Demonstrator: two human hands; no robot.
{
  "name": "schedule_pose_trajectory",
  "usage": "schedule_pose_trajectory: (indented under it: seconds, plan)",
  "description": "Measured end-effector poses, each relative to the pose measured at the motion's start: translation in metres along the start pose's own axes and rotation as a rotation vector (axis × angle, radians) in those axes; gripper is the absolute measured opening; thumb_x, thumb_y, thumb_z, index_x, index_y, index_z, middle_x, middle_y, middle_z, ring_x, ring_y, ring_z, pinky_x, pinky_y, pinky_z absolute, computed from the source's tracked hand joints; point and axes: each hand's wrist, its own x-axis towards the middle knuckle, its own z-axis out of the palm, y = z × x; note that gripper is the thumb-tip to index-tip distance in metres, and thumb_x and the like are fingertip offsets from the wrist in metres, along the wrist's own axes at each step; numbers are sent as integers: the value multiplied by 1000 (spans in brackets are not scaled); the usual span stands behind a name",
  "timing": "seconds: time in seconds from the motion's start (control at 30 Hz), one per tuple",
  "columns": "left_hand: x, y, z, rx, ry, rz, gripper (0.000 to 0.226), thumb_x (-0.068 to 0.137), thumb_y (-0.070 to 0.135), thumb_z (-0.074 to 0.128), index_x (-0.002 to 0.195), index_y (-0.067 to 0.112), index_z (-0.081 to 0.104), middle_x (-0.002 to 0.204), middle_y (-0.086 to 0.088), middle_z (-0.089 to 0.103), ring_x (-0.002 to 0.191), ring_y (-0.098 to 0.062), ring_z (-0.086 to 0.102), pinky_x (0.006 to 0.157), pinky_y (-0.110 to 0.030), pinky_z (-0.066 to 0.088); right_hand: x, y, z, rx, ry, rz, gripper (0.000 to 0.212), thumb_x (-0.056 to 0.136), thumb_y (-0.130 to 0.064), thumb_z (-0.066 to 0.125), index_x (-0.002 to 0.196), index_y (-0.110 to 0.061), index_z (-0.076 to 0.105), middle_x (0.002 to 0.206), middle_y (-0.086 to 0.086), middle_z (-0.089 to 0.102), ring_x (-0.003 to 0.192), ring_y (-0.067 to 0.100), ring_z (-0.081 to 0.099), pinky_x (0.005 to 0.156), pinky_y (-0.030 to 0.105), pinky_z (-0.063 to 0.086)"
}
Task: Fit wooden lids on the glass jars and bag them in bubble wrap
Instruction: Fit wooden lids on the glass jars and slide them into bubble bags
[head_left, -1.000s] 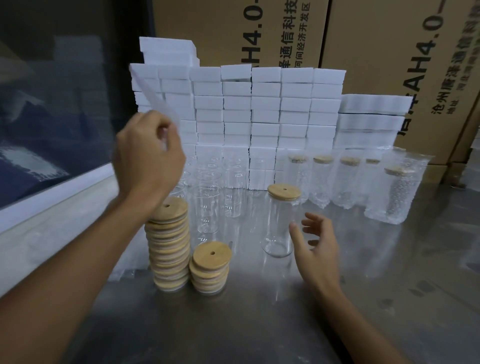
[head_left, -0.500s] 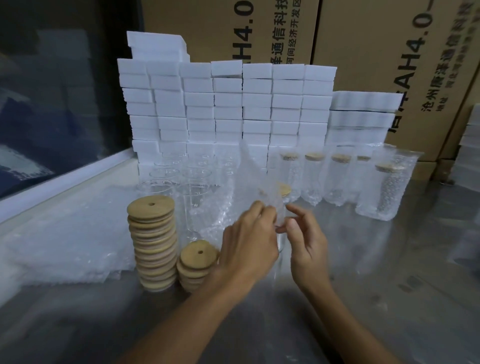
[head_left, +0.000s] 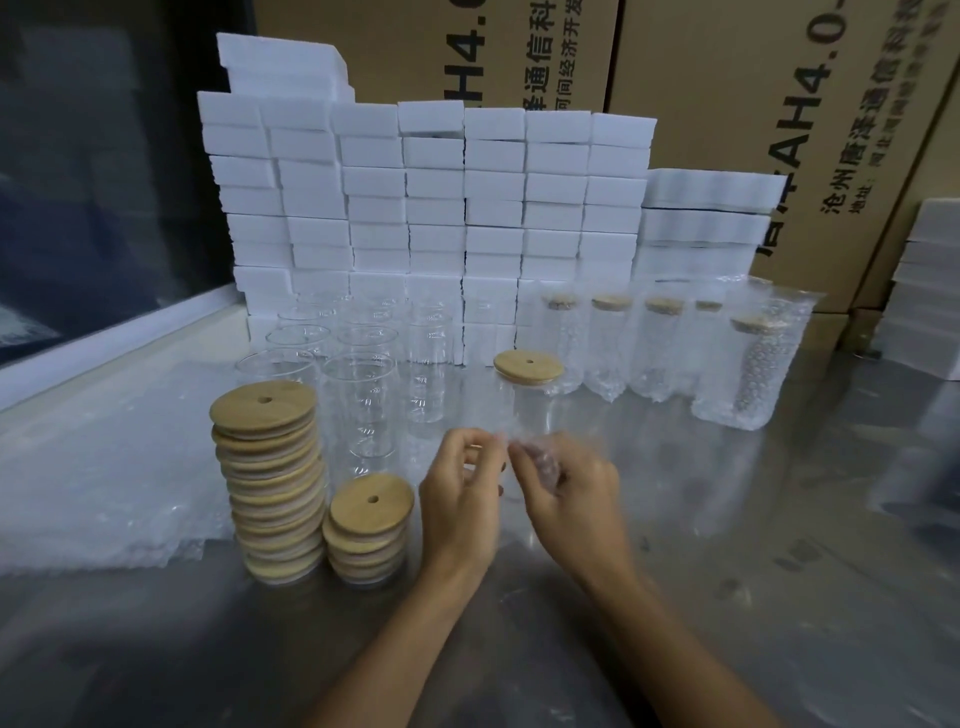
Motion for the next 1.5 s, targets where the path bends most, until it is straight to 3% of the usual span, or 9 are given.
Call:
schedule_pose_trajectory:
  seconds: [0.1, 0.23, 0.53, 0.8, 0.93, 1.13, 1.3, 1.4, 1.5]
  plan:
    - [2, 1, -4, -8, -16, -65, 39, 77, 61, 58, 81, 22, 61, 79, 3, 70, 66, -16, 65, 62, -37, 51, -1, 0, 3, -5, -86, -56, 14, 92, -12, 73, 81, -22, 77, 72, -12, 58, 63, 7, 56, 58, 30, 48]
    - [4, -4, -8, 109, 33, -54, 15, 86, 34, 69, 81, 21, 62, 78, 1, 69, 75, -25, 69, 69, -53, 57, -3, 0, 3, -11, -188, -65, 12, 84, -8, 75, 86, -20, 79, 78, -7, 66, 68, 9, 61, 61, 32, 49]
    - [1, -8, -14, -12, 62, -17, 15, 92, 16, 65, 78, 11, 61, 56, -1, 60, 50, -11, 57, 43, -24, 48, -5, -7, -2, 310, -46, 121, 40, 87, -49, 56, 109, -20, 72, 91, -11, 71, 87, 11, 67, 71, 21, 49]
    - [-5, -4, -14, -1, 32, 73, 39, 86, 33, 72, 65, 7, 51, 50, -6, 53, 45, -18, 51, 43, -32, 48, 1, 17, 6, 281, -72, 505, 95, 81, -45, 79, 155, -33, 21, 153, -7, 38, 136, 9, 42, 109, 37, 42]
    - [-9, 0, -11, 28, 4, 38, 44, 98, 35, 52, 66, 5, 53, 53, -16, 54, 42, -19, 53, 43, -30, 47, 5, 26, 14, 316, -176, 504, 117, 75, -45, 85, 158, -36, 3, 153, -8, 39, 138, 6, 43, 110, 29, 36]
    - [-12, 3, -8, 26, -58, 39, 30, 102, 18, 46, 79, 7, 61, 73, -12, 64, 52, -13, 56, 43, -25, 45, 12, 32, 18, 392, -98, 586, 56, 89, -27, 64, 140, -11, 48, 118, 2, 58, 120, 31, 58, 98, 35, 47]
    - [-6, -1, -9, 100, 43, 100, 26, 97, 10, 54, 77, 26, 59, 65, 10, 65, 50, -14, 58, 52, -38, 49, 13, 11, -1, 535, 59, 683, 60, 67, -45, 84, 116, -22, 59, 102, -1, 65, 93, 16, 67, 54, 15, 50]
    - [-5, -2, -11, 145, 52, 103, 36, 83, -6, 63, 77, 30, 60, 71, 10, 65, 70, -19, 66, 62, -43, 56, 25, -12, -24, 936, 52, 778, 52, 65, -49, 71, 102, -14, 63, 91, 2, 64, 82, 19, 71, 67, 28, 55]
    - [-7, -2, -13, 253, 62, 222, 30, 73, -10, 65, 69, 18, 55, 62, 9, 59, 58, -5, 55, 50, -18, 41, 30, -37, -43, 1329, -125, 760, 59, 63, -54, 78, 100, -8, 70, 101, 15, 68, 89, 29, 73, 77, 37, 59]
